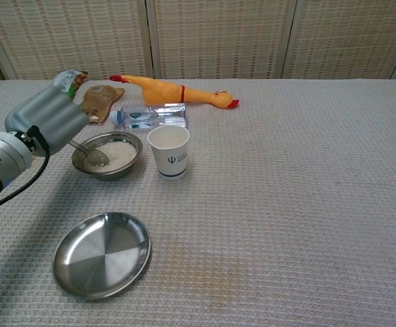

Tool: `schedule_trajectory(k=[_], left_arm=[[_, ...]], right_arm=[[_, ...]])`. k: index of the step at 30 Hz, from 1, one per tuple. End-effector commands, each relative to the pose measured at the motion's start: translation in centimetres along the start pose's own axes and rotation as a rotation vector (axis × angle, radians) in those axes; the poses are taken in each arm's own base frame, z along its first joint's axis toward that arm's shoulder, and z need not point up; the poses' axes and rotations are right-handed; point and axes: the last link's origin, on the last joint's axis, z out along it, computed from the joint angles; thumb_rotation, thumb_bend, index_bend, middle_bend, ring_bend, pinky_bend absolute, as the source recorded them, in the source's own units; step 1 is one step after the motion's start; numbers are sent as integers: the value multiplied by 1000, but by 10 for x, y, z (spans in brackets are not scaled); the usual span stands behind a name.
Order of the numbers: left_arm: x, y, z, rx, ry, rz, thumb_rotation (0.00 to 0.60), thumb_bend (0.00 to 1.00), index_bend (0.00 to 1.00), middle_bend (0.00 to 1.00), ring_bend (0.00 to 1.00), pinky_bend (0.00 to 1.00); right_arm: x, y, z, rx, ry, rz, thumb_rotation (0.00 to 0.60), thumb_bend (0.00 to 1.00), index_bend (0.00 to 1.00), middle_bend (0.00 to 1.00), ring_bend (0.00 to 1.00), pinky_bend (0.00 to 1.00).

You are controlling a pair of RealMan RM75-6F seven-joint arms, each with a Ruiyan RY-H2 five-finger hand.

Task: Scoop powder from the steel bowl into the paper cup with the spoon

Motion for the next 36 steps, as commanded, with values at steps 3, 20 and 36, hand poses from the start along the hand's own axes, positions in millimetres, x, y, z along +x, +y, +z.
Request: schedule_trajectory(k=[3, 20, 36], left_arm=[[6, 1, -3, -18, -23, -108, 600, 399, 667, 1000, 1000, 1000], [12, -42, 16, -36, -243, -569, 600, 401, 705, 1000, 1000, 1000], [4, -75, 28, -14, -322, -764, 600, 397, 714, 1000, 1000, 1000]], right_arm=[[1, 1, 0, -2, -1, 3, 451, 114, 0, 0, 0, 0], [0, 2, 1, -8, -12, 2, 451, 114, 0, 0, 0, 0], [-2, 1, 2, -14, -26, -4, 450, 113, 0, 0, 0, 0]])
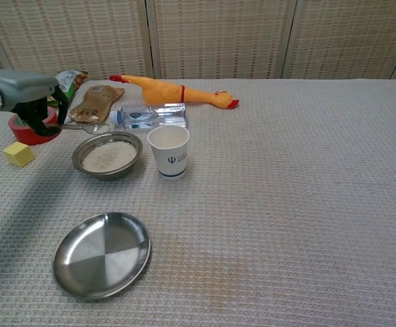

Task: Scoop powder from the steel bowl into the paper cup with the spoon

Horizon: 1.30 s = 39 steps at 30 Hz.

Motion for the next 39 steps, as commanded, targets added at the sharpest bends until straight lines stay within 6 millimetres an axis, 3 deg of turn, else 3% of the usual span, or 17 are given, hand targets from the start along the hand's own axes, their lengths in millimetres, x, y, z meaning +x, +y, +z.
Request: schedule_trajectory(k=[1, 8, 23, 30, 39], left_arm=[[-1, 1, 0, -7, -20, -8, 600, 397, 714, 1000, 1000, 1000], [3, 11, -4, -50, -63, -64, 600, 397, 714, 1000, 1000, 1000], [26, 66, 1, -143, -48, -64, 600, 392, 714, 1000, 1000, 1000], [27, 82, 5, -136, 24, 40, 600, 394, 714, 1000, 1000, 1000], [15, 99, -4, -162, 166, 181, 600, 394, 714, 1000, 1000, 1000]], right_arm=[[0, 0, 0, 0, -3, 1, 450, 113, 0, 0, 0, 0], [-1, 1, 1, -2, -8, 1, 451, 114, 0, 0, 0, 0], [0, 1, 2, -1, -14, 2, 450, 114, 0, 0, 0, 0], [0, 2, 2, 0, -18, 6, 450, 114, 0, 0, 0, 0], [1, 3, 2, 2, -16, 9, 451, 114, 0, 0, 0, 0]])
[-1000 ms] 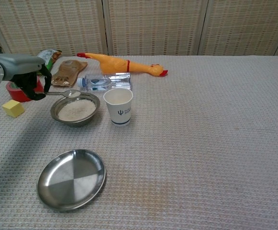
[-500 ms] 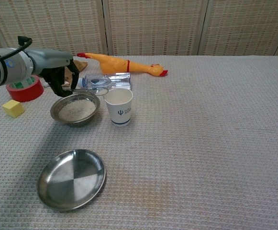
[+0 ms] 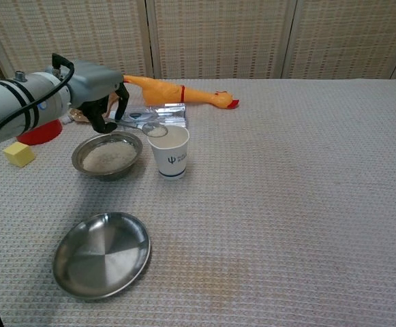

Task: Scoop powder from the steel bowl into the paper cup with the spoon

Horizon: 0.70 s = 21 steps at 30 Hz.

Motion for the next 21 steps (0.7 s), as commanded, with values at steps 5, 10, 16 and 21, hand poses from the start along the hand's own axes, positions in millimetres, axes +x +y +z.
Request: schedule_trajectory(k=[5, 10, 16, 21], left_arm=[[-14, 17, -9, -39, 128, 167, 600, 394, 714, 1000, 1000, 1000], [-23, 21, -8, -45, 223, 292, 600, 400, 714, 1000, 1000, 1000], [-31, 22, -7, -53, 334, 395, 600, 400, 714, 1000, 1000, 1000], [-40, 25, -11, -94, 443, 442, 600, 401, 714, 1000, 1000, 1000]], right_arm=[[1, -1, -1, 2, 6, 3, 450, 114, 0, 0, 0, 0], [2, -2, -3, 8, 6, 4, 451, 114, 0, 0, 0, 0], [3, -1, -4, 10, 10, 8, 450, 114, 0, 0, 0, 0], [4, -1, -5, 11, 13, 12, 451, 114, 0, 0, 0, 0]])
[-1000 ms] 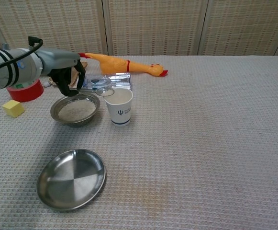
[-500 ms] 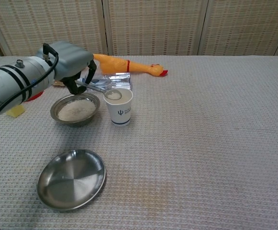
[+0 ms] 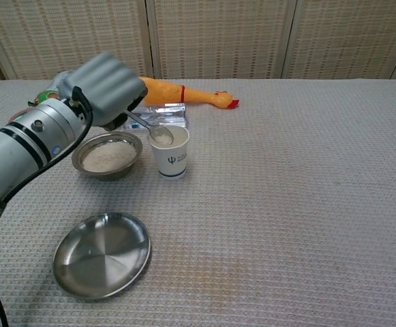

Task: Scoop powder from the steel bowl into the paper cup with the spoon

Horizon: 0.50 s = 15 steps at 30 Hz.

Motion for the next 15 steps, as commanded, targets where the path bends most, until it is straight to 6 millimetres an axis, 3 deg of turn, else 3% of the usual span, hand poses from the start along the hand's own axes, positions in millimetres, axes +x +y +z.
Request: schedule_trajectory(k=[1, 15], left_arm=[[-5, 9, -9, -23, 94, 21, 600, 401, 714, 1000, 1000, 1000], [-18, 17, -8, -13, 284, 128, 600, 400, 717, 1000, 1000, 1000]], right_arm=[[1, 0, -1, 0, 2, 1, 450, 114, 0, 0, 0, 0], [1, -3, -4, 13, -11, 6, 450, 114, 0, 0, 0, 0]])
